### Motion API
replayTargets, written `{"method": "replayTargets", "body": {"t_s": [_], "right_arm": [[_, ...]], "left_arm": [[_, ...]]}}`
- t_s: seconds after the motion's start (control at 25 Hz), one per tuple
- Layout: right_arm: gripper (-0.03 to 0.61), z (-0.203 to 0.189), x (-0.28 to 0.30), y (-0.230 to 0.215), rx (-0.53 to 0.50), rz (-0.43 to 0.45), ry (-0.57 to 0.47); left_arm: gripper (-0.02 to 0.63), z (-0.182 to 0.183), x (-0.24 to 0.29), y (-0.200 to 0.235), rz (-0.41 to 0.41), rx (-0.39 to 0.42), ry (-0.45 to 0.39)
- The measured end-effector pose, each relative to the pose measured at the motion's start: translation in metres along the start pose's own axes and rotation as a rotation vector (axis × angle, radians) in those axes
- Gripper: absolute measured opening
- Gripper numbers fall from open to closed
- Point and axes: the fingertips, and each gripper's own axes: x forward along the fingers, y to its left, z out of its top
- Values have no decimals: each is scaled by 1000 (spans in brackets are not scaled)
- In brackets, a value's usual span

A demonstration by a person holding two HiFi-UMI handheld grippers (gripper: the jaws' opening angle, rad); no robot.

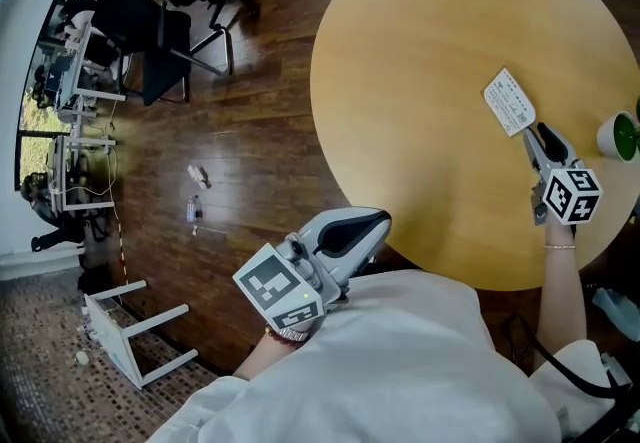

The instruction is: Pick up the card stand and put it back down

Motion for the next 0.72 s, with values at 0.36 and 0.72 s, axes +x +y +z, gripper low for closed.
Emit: {"method": "replayTargets", "body": {"t_s": [0.36, 0.72], "right_arm": [[140, -37, -159, 95, 109, -190, -167], [153, -1, -268, 359, -229, -41, -388]], "left_arm": [[0, -16, -92, -46, -149, 47, -105], [0, -71, -205, -112, -368, 88, -121]]}}
